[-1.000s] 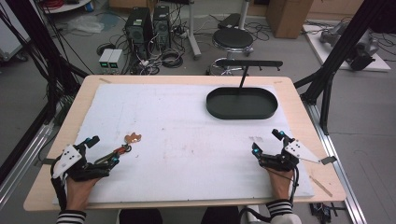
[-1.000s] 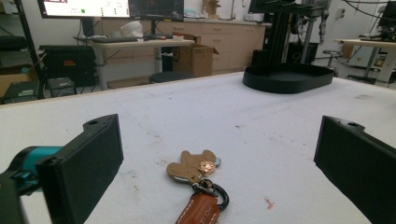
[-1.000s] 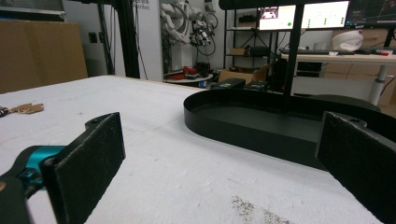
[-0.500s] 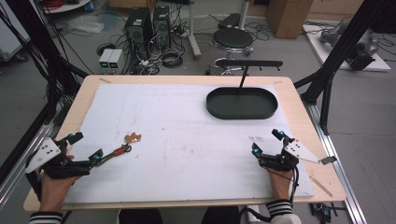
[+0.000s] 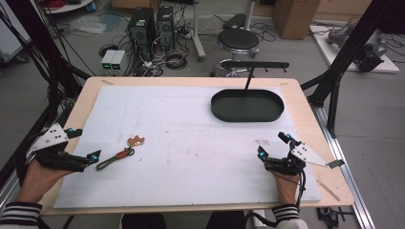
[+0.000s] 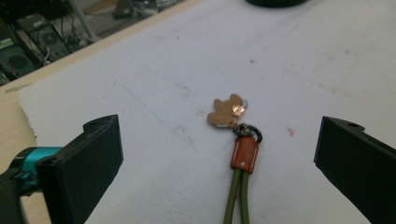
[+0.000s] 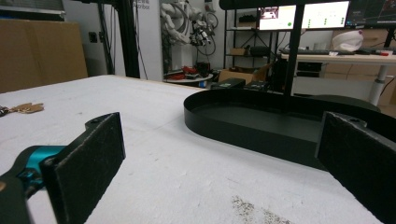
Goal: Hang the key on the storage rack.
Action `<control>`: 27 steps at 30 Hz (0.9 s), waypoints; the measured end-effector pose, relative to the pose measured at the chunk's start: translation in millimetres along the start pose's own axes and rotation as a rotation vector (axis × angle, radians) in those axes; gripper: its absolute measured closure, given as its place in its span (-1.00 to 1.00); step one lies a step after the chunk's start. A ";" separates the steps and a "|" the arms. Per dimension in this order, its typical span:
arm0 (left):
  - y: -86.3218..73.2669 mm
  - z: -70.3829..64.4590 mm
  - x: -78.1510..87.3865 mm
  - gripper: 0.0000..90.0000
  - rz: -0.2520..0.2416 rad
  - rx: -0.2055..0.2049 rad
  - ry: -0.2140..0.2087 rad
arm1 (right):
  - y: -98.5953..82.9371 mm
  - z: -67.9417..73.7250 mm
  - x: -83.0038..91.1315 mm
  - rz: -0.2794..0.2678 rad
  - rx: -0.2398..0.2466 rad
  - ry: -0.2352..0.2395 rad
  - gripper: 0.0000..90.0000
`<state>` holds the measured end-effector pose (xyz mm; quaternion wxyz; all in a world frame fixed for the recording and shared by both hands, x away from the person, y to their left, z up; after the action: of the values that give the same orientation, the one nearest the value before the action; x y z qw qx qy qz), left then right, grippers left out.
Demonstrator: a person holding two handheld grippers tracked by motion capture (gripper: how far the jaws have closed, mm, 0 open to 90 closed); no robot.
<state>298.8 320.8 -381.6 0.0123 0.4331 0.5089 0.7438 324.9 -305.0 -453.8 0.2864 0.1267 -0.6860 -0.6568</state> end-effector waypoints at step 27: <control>11.7 -0.6 -49.5 -0.80 0.468 -0.215 -0.052 | 0.0 -0.1 0.0 0.000 0.002 -0.002 -0.99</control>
<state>334.3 292.0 -404.0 -0.1012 0.5543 0.3125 0.7648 325.0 -305.1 -453.8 0.2857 0.1265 -0.6870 -0.6561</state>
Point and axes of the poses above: each handheld gripper's, and its own axes: x roughly backward along the jaws, y roughly out of its top, z roughly to its left, the point moved 3 cm from there along -x, roughly forward along the jaws, and after that the axes turned 11 degrees about z, right-handed, at the moved point
